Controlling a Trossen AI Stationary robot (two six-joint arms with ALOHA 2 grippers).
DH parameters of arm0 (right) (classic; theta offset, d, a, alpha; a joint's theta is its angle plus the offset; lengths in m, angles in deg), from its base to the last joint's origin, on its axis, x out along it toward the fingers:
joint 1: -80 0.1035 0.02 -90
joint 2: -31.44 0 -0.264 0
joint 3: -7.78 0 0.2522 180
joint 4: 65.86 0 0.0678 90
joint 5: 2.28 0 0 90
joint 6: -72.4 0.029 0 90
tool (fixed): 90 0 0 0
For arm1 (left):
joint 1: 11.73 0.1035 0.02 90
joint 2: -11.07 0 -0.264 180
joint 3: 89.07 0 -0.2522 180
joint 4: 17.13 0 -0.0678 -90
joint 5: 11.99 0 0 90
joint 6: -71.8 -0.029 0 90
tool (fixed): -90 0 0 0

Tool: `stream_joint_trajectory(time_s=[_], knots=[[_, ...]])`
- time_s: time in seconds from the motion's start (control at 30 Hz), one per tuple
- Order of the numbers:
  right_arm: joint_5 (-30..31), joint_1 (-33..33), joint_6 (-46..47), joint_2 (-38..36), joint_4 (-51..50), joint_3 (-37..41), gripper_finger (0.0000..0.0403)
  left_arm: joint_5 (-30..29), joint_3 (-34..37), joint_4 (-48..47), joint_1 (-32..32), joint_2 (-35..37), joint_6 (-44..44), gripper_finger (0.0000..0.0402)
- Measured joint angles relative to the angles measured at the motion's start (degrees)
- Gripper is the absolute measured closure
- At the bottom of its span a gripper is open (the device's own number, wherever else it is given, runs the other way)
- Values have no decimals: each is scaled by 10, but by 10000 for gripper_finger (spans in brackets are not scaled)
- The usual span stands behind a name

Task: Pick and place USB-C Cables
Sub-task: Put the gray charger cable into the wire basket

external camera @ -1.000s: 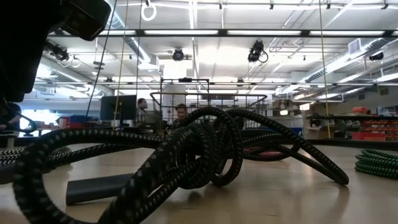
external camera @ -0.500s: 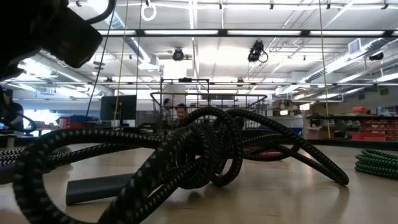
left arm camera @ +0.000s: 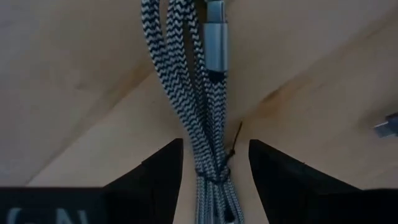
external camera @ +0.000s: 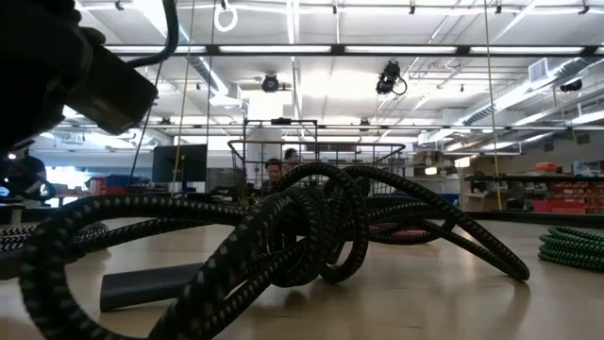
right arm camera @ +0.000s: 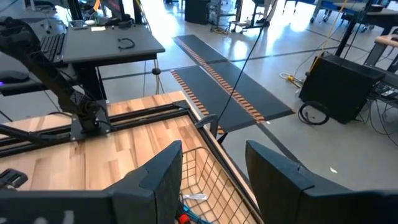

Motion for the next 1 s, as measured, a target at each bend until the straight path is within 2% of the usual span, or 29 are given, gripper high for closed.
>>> stream_joint_trajectory(time_s=[0.23, 0.37, 0.53, 0.67, 0.83, 1.0], knots=[[0, 0, 0, 0, 1, 0, 221, 1, -2, 7, 1, -13, -2, 223], [0, 0, 0, 0, 3, 0, 221, 7, -1, 4, 5, -14, -3, 275], [0, 0, 0, 0, 5, 0, 221, 17, 0, 6, 18, -10, -31, 379], [1, 0, 0, 0, 5, 0, 221, 12, 1, 7, 44, 11, -76, 383], [1, 0, 0, 0, 5, 0, 221, -42, -16, -27, 93, 72, -149, 383], [1, 0, -4, 0, 5, 0, 221, -157, -90, -120, 145, 144, -231, 383]])
